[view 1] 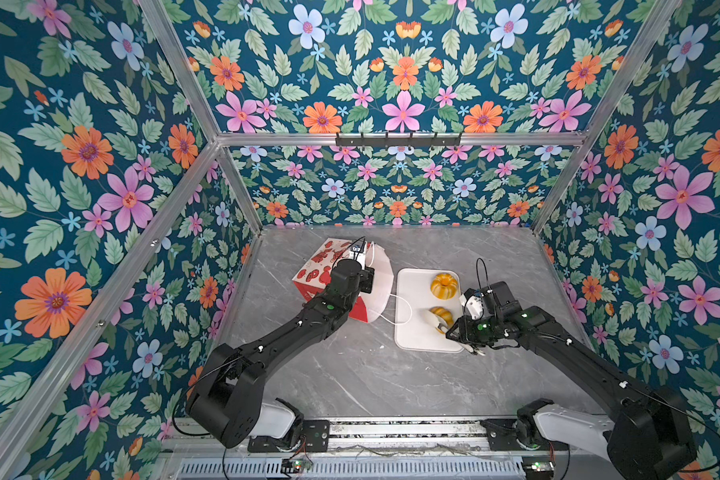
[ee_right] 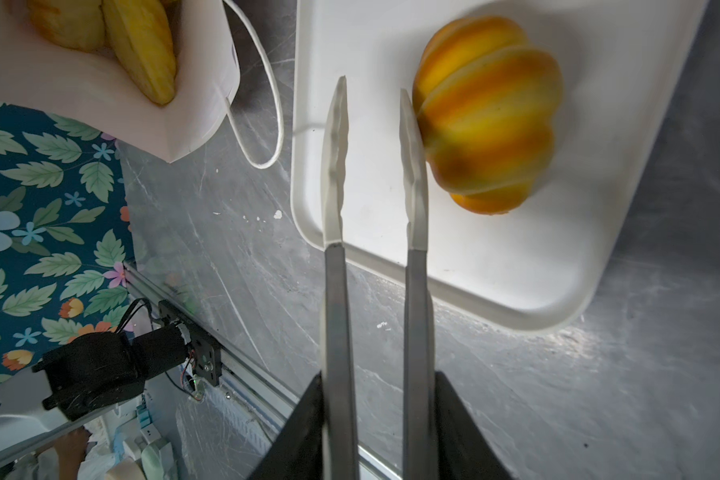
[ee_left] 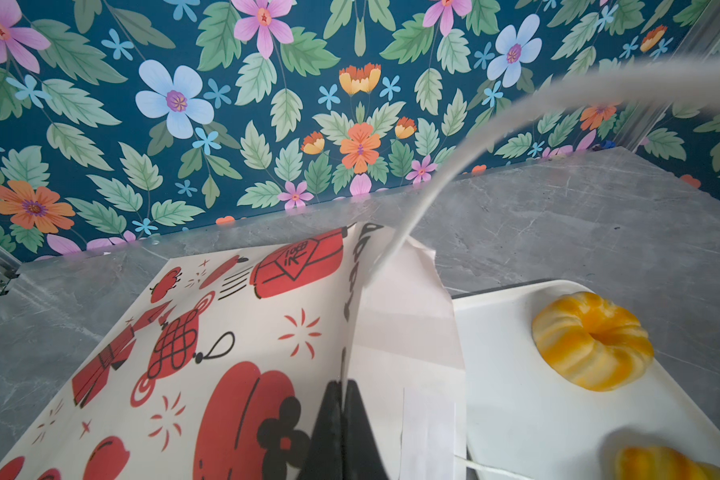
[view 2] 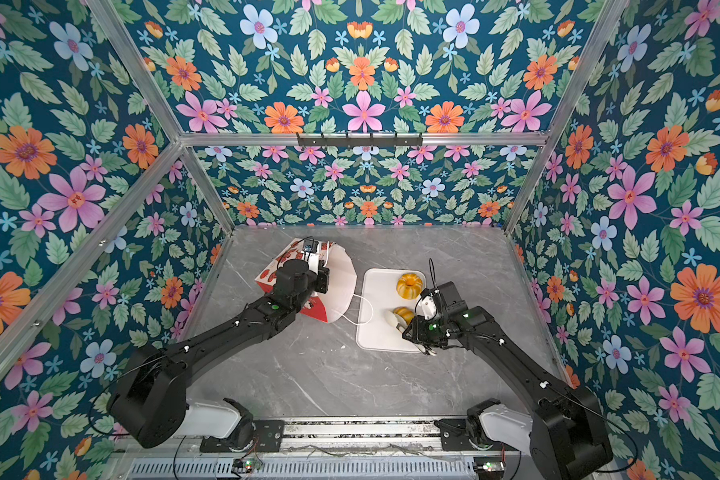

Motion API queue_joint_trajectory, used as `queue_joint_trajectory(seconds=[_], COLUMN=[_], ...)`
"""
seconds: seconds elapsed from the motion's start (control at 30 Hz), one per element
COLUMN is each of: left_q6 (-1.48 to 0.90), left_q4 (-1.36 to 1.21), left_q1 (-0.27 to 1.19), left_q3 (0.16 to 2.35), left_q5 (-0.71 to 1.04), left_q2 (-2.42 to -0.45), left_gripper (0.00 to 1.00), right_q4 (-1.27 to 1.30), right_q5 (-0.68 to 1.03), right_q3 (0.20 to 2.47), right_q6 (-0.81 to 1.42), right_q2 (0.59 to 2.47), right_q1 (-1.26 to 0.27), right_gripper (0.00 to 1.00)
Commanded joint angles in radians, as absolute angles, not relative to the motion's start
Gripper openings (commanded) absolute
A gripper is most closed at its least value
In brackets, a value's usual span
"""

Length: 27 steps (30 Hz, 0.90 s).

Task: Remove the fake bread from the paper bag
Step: 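Move the open tongs with the right gripper back into the bag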

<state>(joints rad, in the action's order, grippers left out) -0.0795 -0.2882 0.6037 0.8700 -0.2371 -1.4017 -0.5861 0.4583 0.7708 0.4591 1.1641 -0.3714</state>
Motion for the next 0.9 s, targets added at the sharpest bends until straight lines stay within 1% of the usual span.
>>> queue_joint_trajectory(seconds=[0.0,0.13,0.33,0.57,0.73,0.87], left_q6=[-0.084,-0.084,-0.086,-0.045,0.000,0.023], left_q4=[-0.308,-0.306,-0.303,-0.273,-0.262,-0.257], left_q1=[0.603,0.603,0.603,0.603,0.603,0.603], left_q3=[0.868,0.863,0.853,0.856,0.845,0.833], left_q5=[-0.235,-0.232,-0.230,-0.198,-0.183,-0.162], left_q2=[-1.396,-1.390,-1.375,-1.371,-1.347,-1.335], left_gripper=[0.00,0.00,0.00,0.00,0.00,0.00], right_q4=[-0.576,-0.587,-0.497,-0.488,-0.391,-0.330], right_q5=[0.391,0.385,0.568,0.565,0.577,0.580], right_q3=[0.767,0.786,0.808,0.914,0.968,1.028], right_q6=[0.440,0.415,0.415,0.390,0.388,0.357], right_q2=[1.158,1.170,1.148,1.139,1.233,1.368], right_q1=[-0.344,-0.321,-0.323,-0.446,-0.535,-0.600], right_gripper=[0.39,0.38,0.38,0.38,0.39,0.41])
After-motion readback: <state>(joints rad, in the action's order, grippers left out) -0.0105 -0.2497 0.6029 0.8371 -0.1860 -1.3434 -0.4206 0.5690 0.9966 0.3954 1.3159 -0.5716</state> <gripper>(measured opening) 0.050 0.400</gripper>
